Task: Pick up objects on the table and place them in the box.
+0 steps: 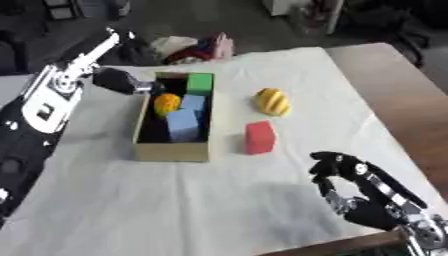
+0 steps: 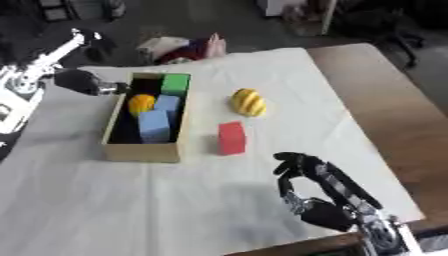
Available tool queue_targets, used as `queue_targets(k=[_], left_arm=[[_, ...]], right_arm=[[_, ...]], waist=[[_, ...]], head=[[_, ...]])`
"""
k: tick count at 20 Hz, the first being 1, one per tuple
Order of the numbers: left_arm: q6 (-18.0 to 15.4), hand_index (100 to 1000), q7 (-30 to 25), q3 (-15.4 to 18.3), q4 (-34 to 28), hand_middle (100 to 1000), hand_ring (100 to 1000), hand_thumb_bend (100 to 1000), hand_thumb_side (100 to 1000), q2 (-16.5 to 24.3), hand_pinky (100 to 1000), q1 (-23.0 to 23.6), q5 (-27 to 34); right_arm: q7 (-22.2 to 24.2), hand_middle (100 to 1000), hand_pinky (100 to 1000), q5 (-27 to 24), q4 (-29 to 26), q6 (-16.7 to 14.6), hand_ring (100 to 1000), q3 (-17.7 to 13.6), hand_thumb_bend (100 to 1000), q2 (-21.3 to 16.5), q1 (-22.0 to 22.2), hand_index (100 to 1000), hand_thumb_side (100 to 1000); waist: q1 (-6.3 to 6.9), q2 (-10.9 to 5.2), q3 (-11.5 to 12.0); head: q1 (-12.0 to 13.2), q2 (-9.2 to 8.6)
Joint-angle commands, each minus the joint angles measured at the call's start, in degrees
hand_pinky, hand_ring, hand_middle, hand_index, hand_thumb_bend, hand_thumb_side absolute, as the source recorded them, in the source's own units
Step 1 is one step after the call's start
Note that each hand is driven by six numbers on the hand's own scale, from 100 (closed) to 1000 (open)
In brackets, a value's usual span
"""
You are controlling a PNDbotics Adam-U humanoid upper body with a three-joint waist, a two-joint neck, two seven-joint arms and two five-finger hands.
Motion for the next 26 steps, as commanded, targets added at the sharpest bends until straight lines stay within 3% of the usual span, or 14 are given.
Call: queue_targets(k=[1,5,6,7,11,15,18,21,24,26], left_arm=[[1.19,769,3.02,2.75,-11.29,616,598,694,351,5.83,662,3.92,7.45],[2.93,762,7.74,6.72,-23.76,616,604,679,350,5.99,659,14.47,14.68],[3.2,762,8.5,7.45,-26.34,616,604,901,270,5.32,658,16.88,15.59],[3.42,762,9.09,8.02,-28.54,616,604,675,353,4.41,658,19.16,16.29],[4.15,761,9.67,9.43,-34.76,616,604,675,370,-0.45,656,27.09,16.98],[5.31,757,8.8,9.9,-35.42,612,601,670,382,-6.28,650,32.4,15.24],[5.56,757,7.76,9.49,-34.68,611,601,672,391,-10.31,649,35.65,14.72],[5.43,757,6.75,9.08,-33.81,608,599,669,394,-13.65,647,37.75,14.52],[5.08,757,6.0,8.67,-33.39,608,599,667,396,-16.15,647,38.72,14.34],[4.82,757,5.69,8.48,-33.58,607,598,667,397,-16.94,647,39.07,14.23]], right_arm=[[-0.95,674,776,1.11,-1.0,-0.32,665,-1.03,100,-3.55,-3.06,890,420],[-1.65,685,780,3.15,0.38,-1.12,675,-1.34,100,-7.75,-8.35,898,402],[-1.75,690,781,3.53,1.1,-1.37,678,-1.24,100,-8.63,-9.77,900,521],[-1.7,694,782,3.88,1.89,-1.69,682,-1.05,100,-9.53,-11.27,903,396],[0.0,733,789,4.58,7.11,-3.22,714,0.54,100,-13.42,-17.77,920,383],[4.39,808,811,6.14,16.64,-4.79,784,1.88,124,-15.6,-25.41,948,344],[8.12,844,828,9.44,27.85,-5.28,822,1.13,160,-14.08,-31.74,950,333],[9.26,862,839,15.77,39.97,-5.06,853,-1.47,225,-10.8,-36.6,954,379],[7.19,880,847,24.39,50.65,-3.78,869,-5.14,253,-7.18,-39.74,956,402],[3.17,876,850,28.86,55.5,-2.1,871,-7.77,265,-5.58,-41.01,951,416]], waist=[[-0.01,-1.07,0.68],[0.06,-1.53,2.62],[0.07,-1.61,3.02],[0.04,-1.69,3.41],[-0.09,-2.07,5.18],[0.02,-2.42,6.95],[0.15,-2.62,8.14],[0.3,-2.88,9.42],[0.52,-3.09,10.83],[0.77,-3.05,11.85]], head=[[-0.63,-0.41],[-1.1,0.17],[-1.1,0.34],[-1.16,0.49],[-2.21,1.0],[-3.76,0.98],[-5.17,0.79],[-6.64,1.01],[-8.33,1.17],[-9.41,1.07]])
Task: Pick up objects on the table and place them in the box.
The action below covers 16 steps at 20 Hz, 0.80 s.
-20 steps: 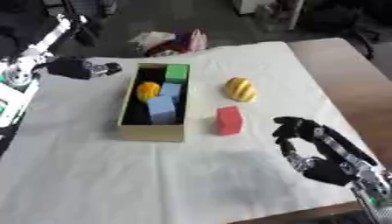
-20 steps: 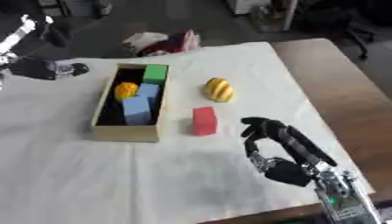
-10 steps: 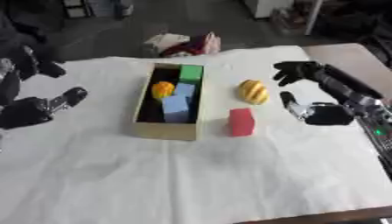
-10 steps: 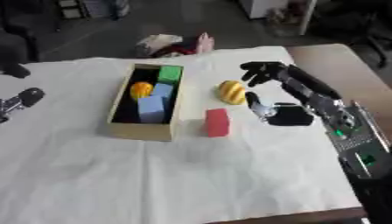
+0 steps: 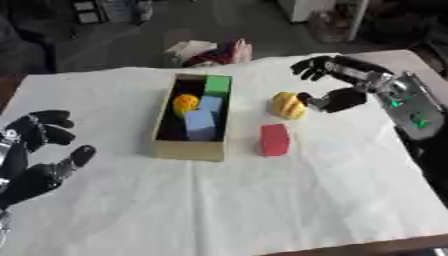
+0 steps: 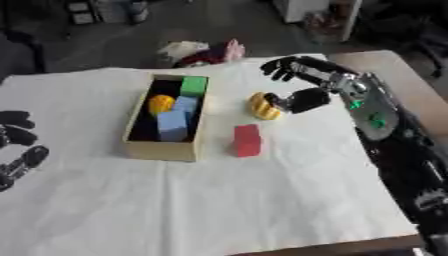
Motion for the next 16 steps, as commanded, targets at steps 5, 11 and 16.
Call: queue_targets(k=[5,11,16], left_arm=[[-0.58,757,-1.18,-0.6,-1.72,604,595,668,398,-0.95,647,0.3,-0.24],[-0.54,756,-1.46,-0.75,-1.57,600,590,665,397,-1.64,646,0.51,-0.26],[-0.66,755,-1.56,-0.81,-1.34,594,584,664,397,-1.81,645,0.7,-0.61]], right_arm=[[-18.02,878,872,12.45,12.3,8.57,886,-7.37,295,2.6,-3.97,946,427],[-26.75,860,864,13.67,15.0,12.15,865,-8.06,287,2.72,-4.54,939,417],[-28.37,829,846,13.17,15.56,11.68,837,-8.15,273,2.88,-4.18,929,415]], waist=[[0.3,-0.65,2.92],[0.18,-0.3,3.99],[0.05,-0.24,4.22]], head=[[-3.53,-0.36],[-4.22,-0.53],[-3.79,-0.25]])
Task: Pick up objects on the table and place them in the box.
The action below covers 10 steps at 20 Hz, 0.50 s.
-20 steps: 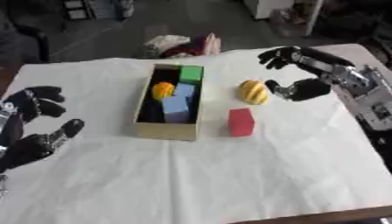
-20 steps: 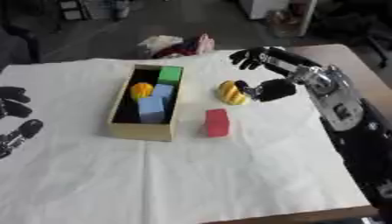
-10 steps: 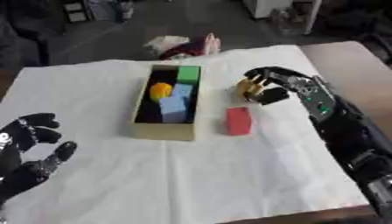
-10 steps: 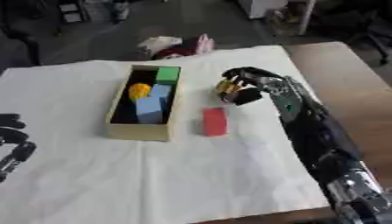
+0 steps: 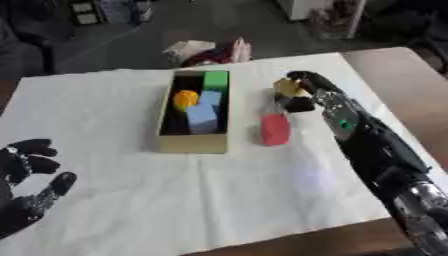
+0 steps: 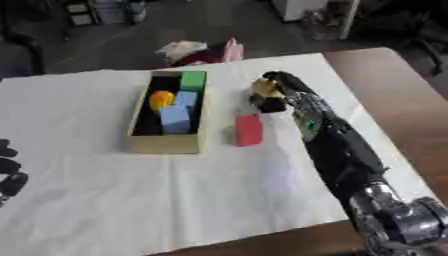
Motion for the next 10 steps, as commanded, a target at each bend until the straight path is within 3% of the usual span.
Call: queue_targets(k=[1,3,4,10], left_arm=[[-0.1,755,-0.21,0.05,-0.67,593,583,664,395,0.4,645,-0.14,-0.34],[-0.1,755,-0.25,0.01,-0.59,592,581,664,395,0.3,645,-0.06,-0.33],[-0.1,755,-0.35,-0.04,-0.55,591,581,664,396,0.25,645,-0.03,-0.35],[-0.11,755,-0.62,-0.16,-0.39,589,578,664,397,0.02,644,0.09,-0.75]], right_arm=[[-1.18,827,846,-0.41,0.1,-0.41,836,-0.35,273,-0.66,-0.75,928,415],[-2.19,829,845,-0.72,-0.19,-0.6,834,-0.37,222,-0.82,-0.87,926,447],[-2.95,825,845,-0.81,-0.35,-0.54,832,-0.45,276,-0.91,-0.94,925,407],[-6.96,814,837,0.14,0.03,1.31,819,-0.41,257,-1.36,-0.94,917,365]], waist=[[-0.07,-0.54,0.09],[-0.15,-0.56,0.04],[-0.18,-0.59,0.01],[-0.24,-0.65,0.02]], head=[[0.27,-0.12],[0.25,-0.09],[0.21,-0.11],[-0.04,-0.25]])
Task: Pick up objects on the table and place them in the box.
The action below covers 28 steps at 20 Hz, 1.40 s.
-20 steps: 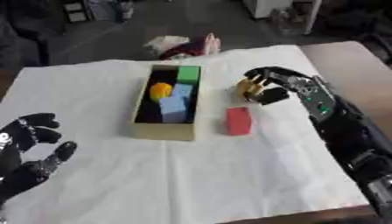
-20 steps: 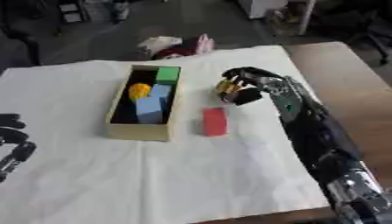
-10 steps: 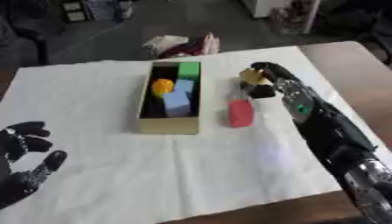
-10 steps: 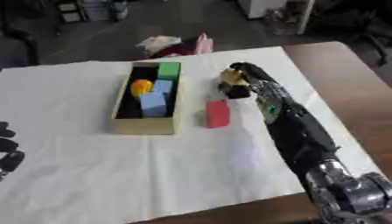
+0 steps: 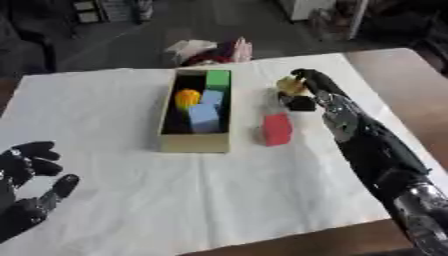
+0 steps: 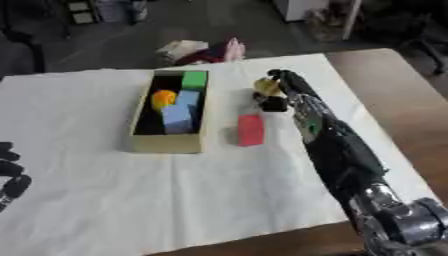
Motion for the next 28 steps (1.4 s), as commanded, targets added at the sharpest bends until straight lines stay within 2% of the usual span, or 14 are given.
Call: queue_targets(k=[1,6,11,12,13,14,18,21,23,28], left_arm=[[-0.09,755,-0.27,-0.13,-0.55,588,578,664,397,0.14,644,-0.19,-0.42],[0.02,755,-0.2,-0.18,-0.42,586,577,663,397,-0.11,643,-0.12,-0.39],[0.08,755,-0.15,-0.19,-0.32,586,576,662,397,-0.29,643,-0.1,-0.42],[0.09,755,-0.15,-0.21,-0.31,586,576,659,398,-0.32,643,-0.08,-0.42],[0.11,755,-0.14,-0.21,-0.28,586,576,649,400,-0.35,643,-0.05,-0.42],[0.14,754,-0.09,-0.2,-0.26,585,576,628,404,-0.37,643,-0.04,-0.42],[0.26,754,0.11,-0.18,-0.24,585,575,609,406,-0.42,642,-0.01,-0.42],[0.32,754,0.19,-0.19,-0.22,585,575,605,407,-0.46,642,0.02,-0.41],[0.34,754,0.26,-0.17,-0.23,585,575,603,407,-0.43,642,0.05,-0.41],[0.34,754,0.26,-0.1,-0.13,584,575,596,409,-0.47,642,0.1,-0.31]], right_arm=[[-2.12,808,828,1.61,0.28,1.85,809,-0.08,237,-1.38,-0.89,912,337],[-4.5,782,800,6.83,1.95,6.8,785,0.04,182,-1.19,-0.51,887,224],[-4.16,739,766,10.4,3.4,9.2,742,-0.22,140,-1.06,-0.17,828,148],[-4.15,701,731,10.78,3.54,9.4,694,-0.27,106,-1.06,-0.12,795,100],[-4.34,675,713,11.17,3.6,9.64,666,-0.32,100,-1.09,-0.07,775,100],[-4.72,607,669,11.43,3.55,9.82,604,-0.4,100,-1.09,-0.04,717,100],[-8.87,491,580,11.15,2.48,10.05,502,-0.78,100,-0.98,0.09,597,100],[-12.18,464,555,8.65,0.86,9.29,475,-0.85,100,-0.68,0.14,566,100],[-12.55,460,553,6.23,-0.69,7.79,470,-0.34,100,-0.53,-0.06,564,100],[-7.7,470,572,0.5,-8.17,1.12,479,2.93,100,-0.05,-0.83,580,100]], waist=[[-0.12,-0.65,0.11],[-0.18,-0.59,0.37],[-0.36,-0.67,0.6],[-0.38,-0.69,0.64],[-0.4,-0.71,0.67],[-0.41,-0.72,0.7],[-0.45,-0.77,0.73],[-0.48,-0.81,0.68],[-0.52,-0.85,0.64],[-0.59,-0.95,0.55]], head=[[-0.15,-0.32],[-0.09,-0.2],[-0.11,-0.11],[-0.12,-0.08],[-0.16,-0.08],[-0.21,-0.09],[-0.31,-0.02],[-0.35,0.08],[-0.39,0.15],[-0.61,0.22]])
